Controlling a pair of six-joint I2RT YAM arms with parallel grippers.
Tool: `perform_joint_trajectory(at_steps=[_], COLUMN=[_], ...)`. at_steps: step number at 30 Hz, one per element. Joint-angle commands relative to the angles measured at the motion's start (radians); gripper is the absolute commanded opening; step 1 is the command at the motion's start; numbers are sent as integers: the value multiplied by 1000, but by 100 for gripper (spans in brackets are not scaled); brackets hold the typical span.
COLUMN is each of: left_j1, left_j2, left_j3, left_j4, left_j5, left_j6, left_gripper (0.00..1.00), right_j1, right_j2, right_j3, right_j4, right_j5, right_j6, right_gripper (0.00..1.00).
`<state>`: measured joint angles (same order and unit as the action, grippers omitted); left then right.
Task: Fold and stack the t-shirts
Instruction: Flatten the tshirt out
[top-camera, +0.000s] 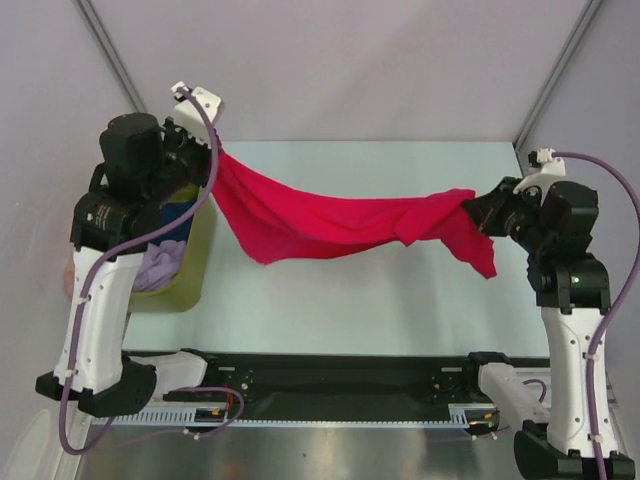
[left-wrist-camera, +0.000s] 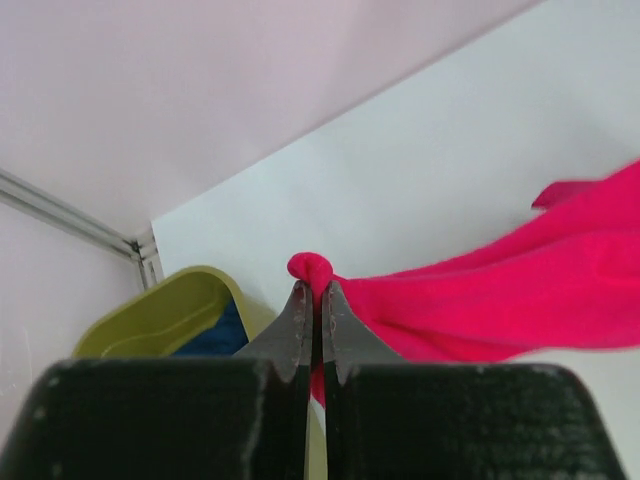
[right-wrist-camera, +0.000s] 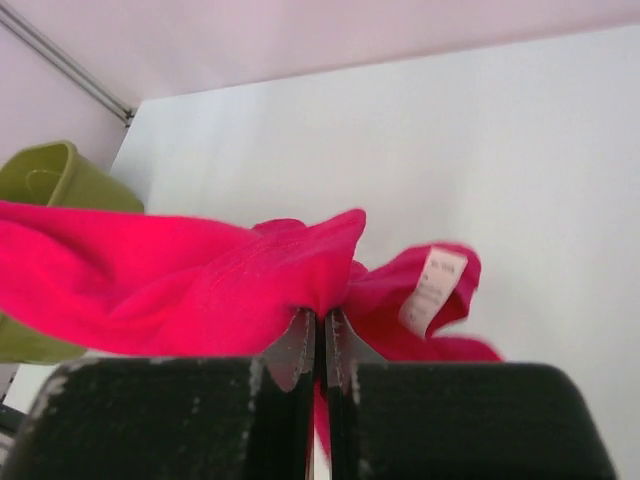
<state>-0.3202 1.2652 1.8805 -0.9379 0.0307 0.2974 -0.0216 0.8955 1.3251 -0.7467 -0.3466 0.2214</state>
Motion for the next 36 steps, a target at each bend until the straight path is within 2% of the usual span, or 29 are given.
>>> perform_joint_trajectory(at_steps=[1, 5, 6, 11, 12, 13, 14, 15, 16, 17, 18, 19, 20, 23, 24, 25, 27, 28, 29, 31, 33, 35, 36], left_j1=[26, 49, 49, 49, 49, 49, 49, 49, 49, 49, 49, 44, 40, -5, -20, -57, -95, -129, -143, -177, -198, -221, -227], left_j2=[89, 249, 338, 609, 644, 714, 739, 766, 779, 780, 764, 740, 664, 529, 440, 404, 302, 271, 234, 150, 113, 79, 73], left_j3=[-58, -61, -49, 63, 75, 103, 118, 137, 173, 184, 181, 139, 100, -123, -189, -318, -444, -574, -637, -801, -888, -998, -1030], left_j4=[66, 252, 308, 419, 432, 435, 436, 420, 404, 389, 374, 373, 375, 369, 347, 332, 274, 266, 263, 254, 237, 234, 246], left_j5=[-5, -12, -26, -109, -120, -123, -130, -135, -124, -103, -74, -39, 56, 206, 218, 222, 236, 232, 227, 213, 186, 167, 157], left_j6=[14, -26, -35, -76, -78, -72, -67, -64, -64, -63, -57, -52, -43, 55, 116, 146, 250, 279, 330, 370, 428, 472, 486], left_gripper=[0, 0, 0, 0, 5, 19, 41, 68, 75, 79, 83, 83, 83, 83, 81, 80, 77, 76, 75, 77, 81, 83, 87], right_j1=[-5, -5, -5, -5, -5, -5, -5, -5, -5, -6, -6, -8, -9, -23, -31, -38, -57, -61, -67, -67, -67, -67, -70], right_j2=[66, 210, 241, 459, 485, 506, 548, 562, 575, 589, 592, 594, 592, 579, 571, 566, 559, 556, 553, 546, 539, 528, 528], right_j3=[-105, -153, -155, -167, -165, -168, -168, -165, -159, -153, -152, -150, -153, -167, -187, -196, -233, -245, -254, -268, -279, -299, -306], right_j4=[72, 185, 222, 297, 302, 305, 310, 305, 299, 287, 280, 274, 264, 218, 210, 207, 202, 202, 205, 202, 201, 216, 224], right_j5=[14, 38, 50, 86, 77, 72, 70, 70, 77, 98, 106, 115, 142, 187, 190, 190, 192, 190, 189, 190, 186, 169, 166], right_j6=[75, 73, 70, 55, 56, 56, 56, 52, 50, 49, 47, 44, 45, 47, 50, 53, 61, 62, 68, 78, 90, 91, 90], right_gripper=[0, 0, 0, 0, 1, 2, 6, 9, 13, 24, 29, 31, 35, 35, 35, 34, 28, 24, 22, 23, 26, 24, 22])
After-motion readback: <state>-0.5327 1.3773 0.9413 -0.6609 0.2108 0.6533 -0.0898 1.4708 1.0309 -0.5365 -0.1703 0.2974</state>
